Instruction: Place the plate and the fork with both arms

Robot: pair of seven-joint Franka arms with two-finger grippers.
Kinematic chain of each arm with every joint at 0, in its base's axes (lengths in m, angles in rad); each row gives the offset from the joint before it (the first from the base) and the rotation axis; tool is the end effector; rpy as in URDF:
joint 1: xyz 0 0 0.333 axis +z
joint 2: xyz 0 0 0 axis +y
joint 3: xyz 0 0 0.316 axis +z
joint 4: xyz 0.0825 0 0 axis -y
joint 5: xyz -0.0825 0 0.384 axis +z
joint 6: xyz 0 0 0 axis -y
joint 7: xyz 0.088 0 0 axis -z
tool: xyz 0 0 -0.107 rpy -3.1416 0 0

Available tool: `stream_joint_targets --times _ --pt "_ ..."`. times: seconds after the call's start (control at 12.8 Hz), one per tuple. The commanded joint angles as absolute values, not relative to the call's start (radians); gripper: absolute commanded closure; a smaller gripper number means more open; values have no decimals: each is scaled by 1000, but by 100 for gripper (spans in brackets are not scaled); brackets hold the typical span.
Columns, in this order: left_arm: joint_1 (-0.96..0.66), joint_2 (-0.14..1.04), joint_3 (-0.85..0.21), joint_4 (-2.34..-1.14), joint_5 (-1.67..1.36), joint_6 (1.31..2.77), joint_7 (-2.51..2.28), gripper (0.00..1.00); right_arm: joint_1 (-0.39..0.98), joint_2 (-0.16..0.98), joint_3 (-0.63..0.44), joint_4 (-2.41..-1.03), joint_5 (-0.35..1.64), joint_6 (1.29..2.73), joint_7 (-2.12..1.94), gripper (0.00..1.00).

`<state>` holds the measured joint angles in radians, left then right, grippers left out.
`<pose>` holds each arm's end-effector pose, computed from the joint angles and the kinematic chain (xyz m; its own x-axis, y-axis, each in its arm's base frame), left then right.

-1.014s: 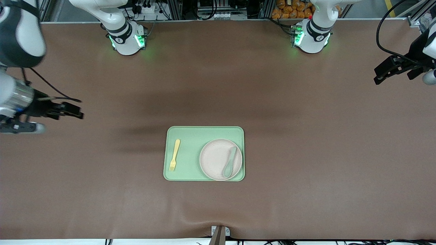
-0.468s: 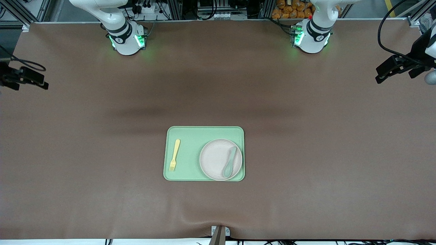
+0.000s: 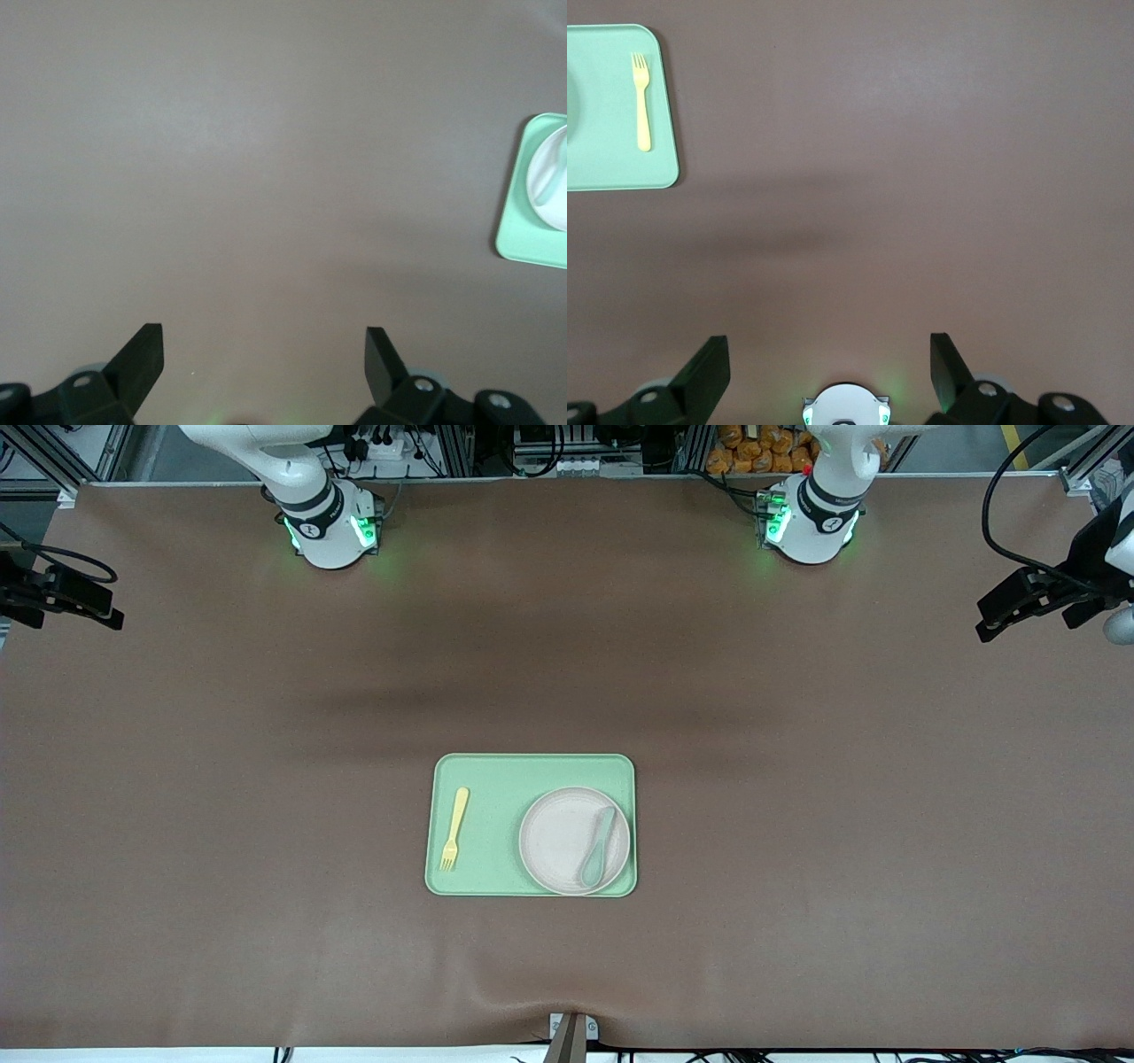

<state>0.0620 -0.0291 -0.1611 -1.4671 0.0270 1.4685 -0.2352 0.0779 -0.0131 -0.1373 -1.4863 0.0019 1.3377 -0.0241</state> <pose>0.5318 -0.0513 0.6795 0.9897 0.1383 0.0367 0.1392 -0.9900 -0.0235 0.5243 -0.0315 0.6516 0.9902 -0.0341 -0.1351 -0.0353 -0.9994 -0.0069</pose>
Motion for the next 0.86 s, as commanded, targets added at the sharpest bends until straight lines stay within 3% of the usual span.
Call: stream_joint_targets --times 0.0,0.23,0.78 --pt "107 -66 -161 -1474 -38 1483 -213 0 78 -34 -137 -1463 -5 1309 -12 0" --pt "107 -64 -160 -1473 -40 1476 -212 0 83 -26 -133 -1395 3 1318 -6 0" --pt "106 -60 -170 -1470 -21 1473 -216 0 84 -26 -133 -1393 12 1299 -5 0"
